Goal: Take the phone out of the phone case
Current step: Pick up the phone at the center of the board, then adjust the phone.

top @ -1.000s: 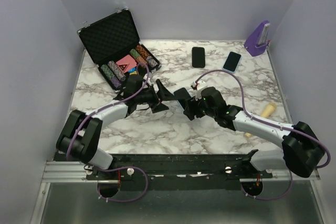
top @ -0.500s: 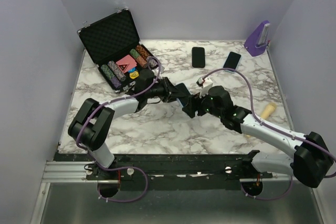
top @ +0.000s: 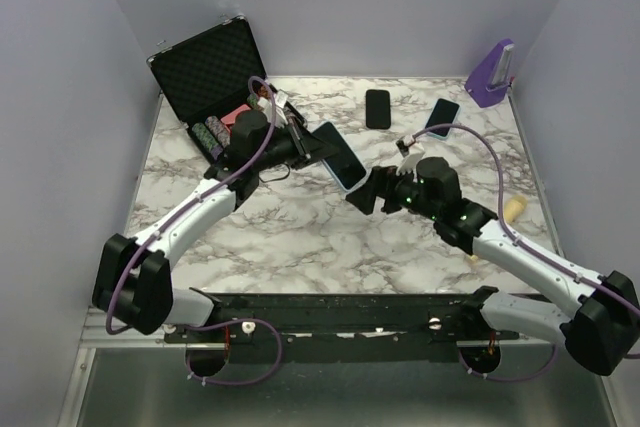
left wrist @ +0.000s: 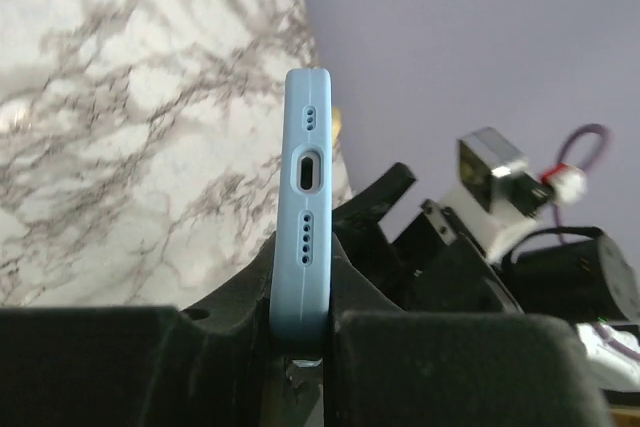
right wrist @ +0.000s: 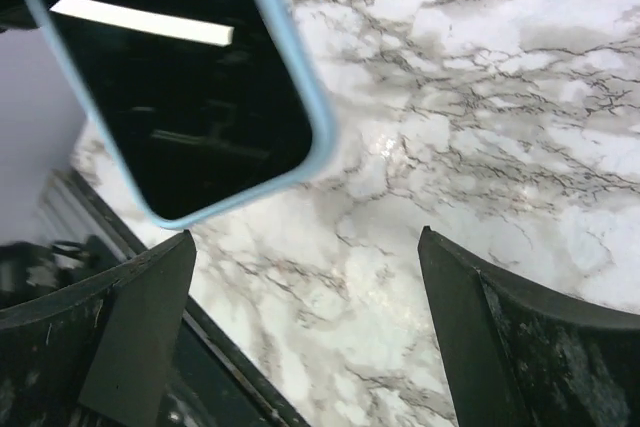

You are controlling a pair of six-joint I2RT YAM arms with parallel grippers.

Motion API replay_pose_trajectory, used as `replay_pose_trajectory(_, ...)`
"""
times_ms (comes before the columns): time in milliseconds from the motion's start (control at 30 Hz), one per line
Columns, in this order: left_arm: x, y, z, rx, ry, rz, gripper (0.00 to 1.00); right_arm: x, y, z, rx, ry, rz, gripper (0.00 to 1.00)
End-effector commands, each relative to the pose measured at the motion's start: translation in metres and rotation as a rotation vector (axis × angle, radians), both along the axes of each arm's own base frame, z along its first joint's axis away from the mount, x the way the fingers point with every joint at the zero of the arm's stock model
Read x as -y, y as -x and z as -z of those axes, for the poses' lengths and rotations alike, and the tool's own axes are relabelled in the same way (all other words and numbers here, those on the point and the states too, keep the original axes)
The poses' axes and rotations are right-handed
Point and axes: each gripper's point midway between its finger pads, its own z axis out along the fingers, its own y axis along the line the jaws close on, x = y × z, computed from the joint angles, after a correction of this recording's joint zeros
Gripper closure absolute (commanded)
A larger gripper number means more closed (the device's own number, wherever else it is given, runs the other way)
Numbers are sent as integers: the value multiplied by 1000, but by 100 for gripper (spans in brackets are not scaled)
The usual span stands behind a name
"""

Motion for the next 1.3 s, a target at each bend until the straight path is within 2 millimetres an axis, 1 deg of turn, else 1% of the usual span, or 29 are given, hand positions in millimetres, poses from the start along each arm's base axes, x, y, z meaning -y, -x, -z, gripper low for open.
replay_pose_trajectory(0, -14, -2, -72, 191, 108, -44, 100, -11, 2, -47, -71, -263, -77, 0)
replay_pose_trajectory(67, -13, 6, -87, 208, 175, -26, 100, -20, 5, -70, -62, -374, -152, 0)
replay_pose_trajectory(100, -12, 10, -90, 199, 210, -16, 100, -23, 5, -77, -64, -410, -173, 0)
replay_pose_trajectory(167, -12, 19, -102, 196, 294, 1, 100, -25, 2, -90, -81, -479, -188, 6)
replay_pose_trajectory(200, -13, 23, -110, 216, 331, 6, 100, -25, 4, -103, -58, -533, -225, 11)
replay_pose_trajectory(233, -15, 25, -113, 218, 352, 3, 100, -24, 8, -111, -59, -590, -253, 16)
replay_pose_trajectory(267, -17, 27, -116, 219, 362, -7, 100, -24, 13, -122, -31, -640, -290, 17)
replay_pose_trajectory(333, -21, 31, -117, 218, 377, -23, 100, -26, 22, -132, -15, -687, -354, 23)
replay_pose_trajectory(400, -25, 33, -119, 232, 377, -38, 100, -27, 35, -141, 17, -730, -440, 25)
replay_pose_trajectory(433, -27, 32, -120, 234, 368, -54, 100, -27, 43, -144, 26, -748, -482, 25)
replay_pose_trajectory(500, -31, 32, -123, 249, 363, -78, 100, -26, 51, -145, 40, -756, -526, 22)
replay_pose_trajectory(567, -32, 35, -129, 267, 374, -80, 100, -25, 57, -148, 50, -760, -556, 20)
replay_pose_trajectory(633, -33, 35, -131, 265, 387, -82, 100, -23, 65, -159, 81, -780, -591, 20)
replay_pose_trajectory(667, -33, 35, -132, 265, 391, -80, 100, -22, 65, -164, 87, -792, -592, 20)
replay_pose_trajectory(733, -29, 37, -133, 262, 394, -67, 100, -23, 62, -173, 101, -796, -586, 20)
replay_pose_trajectory(767, -28, 38, -135, 264, 400, -63, 100, -25, 57, -175, 91, -793, -569, 21)
replay_pose_trajectory(867, -24, 47, -142, 279, 421, -45, 100, -29, 35, -175, 68, -769, -476, 30)
replay_pose_trajectory(900, -24, 50, -142, 282, 423, -43, 100, -30, 29, -177, 66, -776, -450, 35)
replay_pose_trajectory(933, -25, 52, -144, 289, 427, -47, 100, -30, 24, -179, 66, -788, -431, 42)
replay_pose_trajectory(1000, -27, 56, -145, 296, 429, -53, 100, -30, 20, -182, 69, -808, -418, 48)
replay_pose_trajectory(1067, -28, 60, -147, 309, 430, -54, 100, -29, 15, -187, 75, -851, -396, 51)
replay_pose_trajectory(1133, -28, 62, -145, 310, 429, -59, 100, -29, 14, -195, 94, -881, -410, 51)
replay_pose_trajectory(1200, -28, 65, -146, 312, 428, -56, 100, -33, 9, -193, 81, -894, -418, 57)
replay_pose_trajectory(1267, -27, 65, -142, 302, 415, -50, 100, -37, 8, -193, 80, -903, -445, 79)
